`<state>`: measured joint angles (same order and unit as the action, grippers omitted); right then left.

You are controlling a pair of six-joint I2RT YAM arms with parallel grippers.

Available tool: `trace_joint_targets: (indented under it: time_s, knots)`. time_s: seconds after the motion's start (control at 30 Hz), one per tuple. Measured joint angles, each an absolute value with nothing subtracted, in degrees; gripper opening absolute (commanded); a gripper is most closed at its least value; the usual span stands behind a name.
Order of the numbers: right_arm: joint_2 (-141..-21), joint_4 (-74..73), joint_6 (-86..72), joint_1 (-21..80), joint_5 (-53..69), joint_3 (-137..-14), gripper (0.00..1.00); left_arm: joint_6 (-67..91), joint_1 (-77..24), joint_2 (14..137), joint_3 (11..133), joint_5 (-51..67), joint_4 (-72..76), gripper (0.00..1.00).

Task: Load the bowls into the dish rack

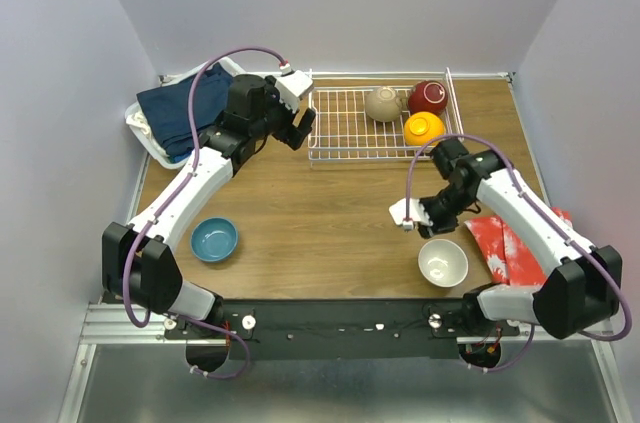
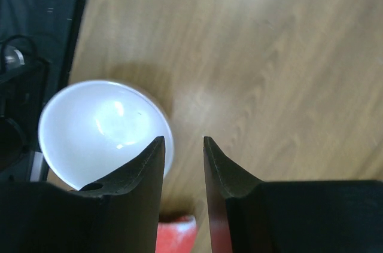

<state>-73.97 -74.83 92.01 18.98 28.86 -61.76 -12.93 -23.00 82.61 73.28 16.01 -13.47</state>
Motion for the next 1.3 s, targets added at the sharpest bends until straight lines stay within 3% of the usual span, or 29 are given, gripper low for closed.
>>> trace_joint_targets:
  time_s: [0.57, 0.67, 0.7, 0.8, 0.9, 1.17, 1.27, 1.3]
  knots:
    - [-82.72, -76.12, 96.42, 22.46, 23.0, -58.67, 0.41, -14.66, -23.0, 81.41, 70.72, 14.11, -15.68, 0.93]
    - [-83.61, -76.16, 96.86, 22.57, 21.91, -57.89, 0.32, -14.85, -23.0, 81.21, 70.52, 13.89, -15.84, 0.93]
    - [-83.88, -76.16, 96.9, 22.61, 21.76, -57.78, 0.21, -14.87, -23.0, 81.17, 70.46, 13.87, -15.81, 0.93]
    - [-84.36, -75.5, 96.66, 22.9, 21.61, -57.67, 0.07, -14.87, -23.0, 81.17, 70.35, 13.87, -15.92, 0.93]
    - [-84.4, -74.52, 95.29, 23.27, 21.67, -57.76, 0.02, -14.87, -23.0, 81.17, 70.35, 13.87, -15.92, 0.93]
    - [-89.34, -68.01, 88.88, 24.64, 24.82, -65.36, 0.01, -14.96, -23.0, 81.19, 70.35, 13.85, -15.94, 0.93]
    - [-92.29, -63.64, 85.76, 25.76, 25.67, -68.42, 0.07, -14.94, -23.0, 81.19, 70.35, 13.85, -15.92, 0.92]
    - [-93.58, -61.82, 84.07, 26.26, 25.98, -69.71, 0.14, -14.94, -23.0, 81.21, 70.35, 13.85, -15.94, 0.92]
